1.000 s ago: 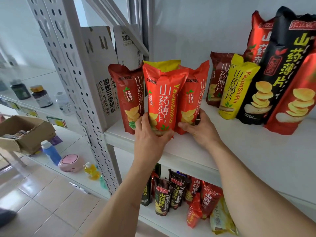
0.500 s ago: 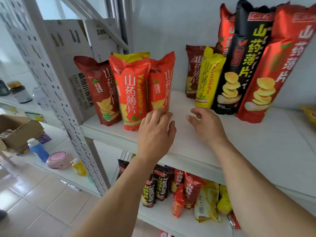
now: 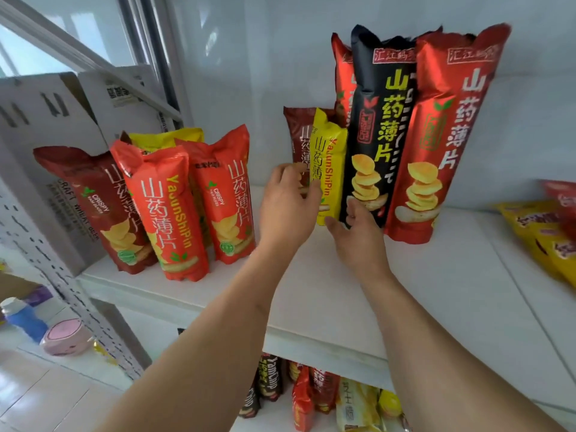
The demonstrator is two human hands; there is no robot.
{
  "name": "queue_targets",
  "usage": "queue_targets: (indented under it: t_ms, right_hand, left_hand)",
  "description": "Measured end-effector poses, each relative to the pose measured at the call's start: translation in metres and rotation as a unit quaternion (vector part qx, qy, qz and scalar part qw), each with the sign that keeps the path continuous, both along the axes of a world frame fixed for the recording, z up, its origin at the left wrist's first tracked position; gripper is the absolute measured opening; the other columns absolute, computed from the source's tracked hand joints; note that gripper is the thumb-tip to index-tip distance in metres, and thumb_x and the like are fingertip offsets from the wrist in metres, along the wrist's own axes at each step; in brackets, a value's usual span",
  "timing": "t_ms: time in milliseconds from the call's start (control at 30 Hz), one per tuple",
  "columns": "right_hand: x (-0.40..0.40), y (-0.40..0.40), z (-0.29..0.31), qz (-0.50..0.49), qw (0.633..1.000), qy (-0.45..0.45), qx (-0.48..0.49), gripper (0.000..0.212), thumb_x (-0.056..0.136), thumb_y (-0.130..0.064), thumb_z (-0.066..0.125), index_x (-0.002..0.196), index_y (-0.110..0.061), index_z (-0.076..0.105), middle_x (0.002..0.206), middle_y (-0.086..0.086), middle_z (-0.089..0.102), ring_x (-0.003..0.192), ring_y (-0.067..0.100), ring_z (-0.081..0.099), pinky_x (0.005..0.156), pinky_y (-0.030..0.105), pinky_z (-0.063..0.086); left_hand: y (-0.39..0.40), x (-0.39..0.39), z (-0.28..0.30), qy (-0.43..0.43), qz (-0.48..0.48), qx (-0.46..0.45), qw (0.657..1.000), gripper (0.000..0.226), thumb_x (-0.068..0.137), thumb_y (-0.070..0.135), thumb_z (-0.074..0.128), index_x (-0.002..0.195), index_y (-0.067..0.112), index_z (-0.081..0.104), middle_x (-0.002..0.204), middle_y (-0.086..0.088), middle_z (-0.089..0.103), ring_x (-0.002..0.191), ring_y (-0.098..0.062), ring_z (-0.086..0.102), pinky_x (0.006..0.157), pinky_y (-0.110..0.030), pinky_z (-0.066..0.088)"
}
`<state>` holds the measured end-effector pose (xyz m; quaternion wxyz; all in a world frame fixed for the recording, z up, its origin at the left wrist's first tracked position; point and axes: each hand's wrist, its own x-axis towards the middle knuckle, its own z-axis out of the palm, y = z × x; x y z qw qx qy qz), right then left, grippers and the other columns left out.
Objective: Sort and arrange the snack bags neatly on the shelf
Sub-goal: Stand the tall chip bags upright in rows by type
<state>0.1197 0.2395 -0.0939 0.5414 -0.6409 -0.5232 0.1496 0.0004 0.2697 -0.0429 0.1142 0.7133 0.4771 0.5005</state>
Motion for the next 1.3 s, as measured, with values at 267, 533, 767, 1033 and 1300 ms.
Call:
queue_targets:
  t_ms: [267,533,767,1033,1300]
  right_hand:
    - [-0.014,0.040,0.010,-0.099,0.994,-0.048,0.008,0.071,0.093,-0.038,0.064,0.150,-0.011,0.032,0.149,0.008,0.043,0.136,0.024,0.041,0.105,0.036,0.039]
    - [-0.041,0.066,0.013,-0.220,0.972,-0.085,-0.010,0.086,0.085,-0.057,0.065,0.150,-0.012,0.030,0.143,0.009,0.043,0.131,0.028,0.041,0.095,0.042,0.045]
    - [-0.045,0.084,0.008,-0.274,0.955,-0.108,-0.032,0.079,0.078,-0.063,0.067,0.136,-0.014,0.045,0.122,0.008,0.050,0.114,0.028,0.049,0.082,0.040,0.048]
    - [-0.050,0.097,-0.007,-0.274,0.957,-0.073,-0.054,0.087,0.076,-0.064,0.069,0.140,-0.015,0.036,0.127,0.006,0.058,0.116,0.026,0.057,0.088,0.042,0.051]
    - [-0.042,0.095,-0.007,-0.225,0.966,-0.077,-0.101,0.069,0.084,-0.054,0.067,0.134,-0.016,0.040,0.125,0.004,0.056,0.114,0.026,0.056,0.086,0.039,0.047]
  left_hand:
    - [0.053,0.020,0.120,-0.001,-0.035,0.017,0.999,0.034,0.095,0.031,0.052,0.126,0.018,0.060,0.125,0.000,0.058,0.100,-0.016,0.060,0.078,-0.026,0.043]
    - [0.113,0.012,0.181,0.328,0.003,-0.043,0.944,0.033,0.098,0.016,0.047,0.121,-0.001,0.063,0.124,-0.019,0.063,0.116,-0.034,0.059,0.078,-0.035,0.045]
    - [0.154,0.017,0.186,0.466,-0.074,-0.078,0.878,0.049,0.102,0.032,0.050,0.138,-0.002,0.052,0.141,-0.020,0.054,0.114,-0.028,0.051,0.093,-0.036,0.041]
    - [0.192,0.022,0.158,0.545,-0.095,-0.091,0.828,0.044,0.094,0.033,0.062,0.129,0.006,0.059,0.123,-0.014,0.065,0.109,-0.031,0.060,0.082,-0.033,0.044]
    - [0.199,0.021,0.155,0.525,-0.131,-0.139,0.829,0.048,0.089,0.026,0.072,0.132,0.009,0.058,0.123,-0.008,0.064,0.106,-0.025,0.061,0.078,-0.027,0.050]
